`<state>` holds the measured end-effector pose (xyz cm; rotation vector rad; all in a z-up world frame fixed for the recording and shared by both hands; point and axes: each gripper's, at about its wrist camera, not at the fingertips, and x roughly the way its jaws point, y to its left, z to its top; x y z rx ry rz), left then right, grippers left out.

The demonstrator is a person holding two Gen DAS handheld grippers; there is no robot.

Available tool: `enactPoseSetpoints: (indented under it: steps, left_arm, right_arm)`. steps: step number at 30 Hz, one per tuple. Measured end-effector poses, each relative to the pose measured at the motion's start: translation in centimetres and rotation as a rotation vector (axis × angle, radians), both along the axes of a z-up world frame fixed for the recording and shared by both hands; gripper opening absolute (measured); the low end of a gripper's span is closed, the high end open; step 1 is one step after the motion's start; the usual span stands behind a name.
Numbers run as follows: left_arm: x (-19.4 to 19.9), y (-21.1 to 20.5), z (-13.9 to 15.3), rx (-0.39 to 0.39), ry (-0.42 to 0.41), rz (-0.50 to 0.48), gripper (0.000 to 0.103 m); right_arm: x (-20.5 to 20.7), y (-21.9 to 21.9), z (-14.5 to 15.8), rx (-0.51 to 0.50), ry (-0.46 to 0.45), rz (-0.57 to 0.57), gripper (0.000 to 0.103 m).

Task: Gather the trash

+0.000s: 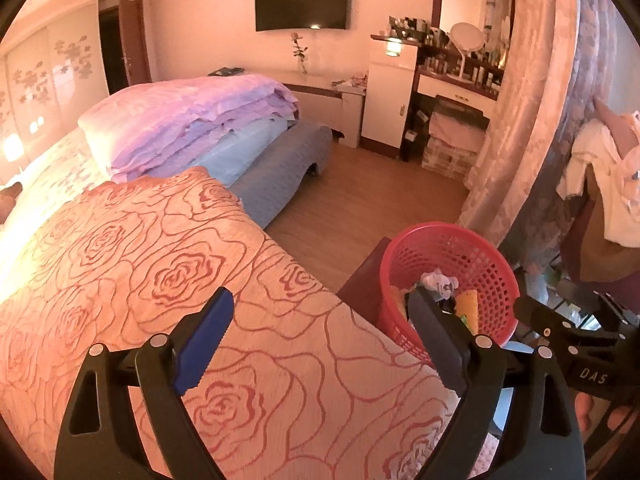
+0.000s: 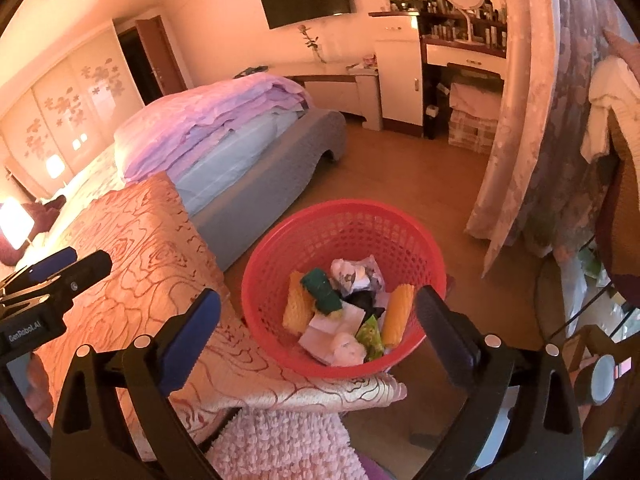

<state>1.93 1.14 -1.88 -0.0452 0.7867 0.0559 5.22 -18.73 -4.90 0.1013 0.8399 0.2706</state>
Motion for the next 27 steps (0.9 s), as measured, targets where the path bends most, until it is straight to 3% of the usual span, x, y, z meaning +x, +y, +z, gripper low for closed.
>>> enactPoseSetpoints:
  steps: [27]
  left_arm:
    - [-4.7,-1.2,1.1,0.0,-0.054,0.064,0.087]
  right_arm:
    - [-3.8,-1.2,2.0,-0.035,-0.097,-0.021,0.096]
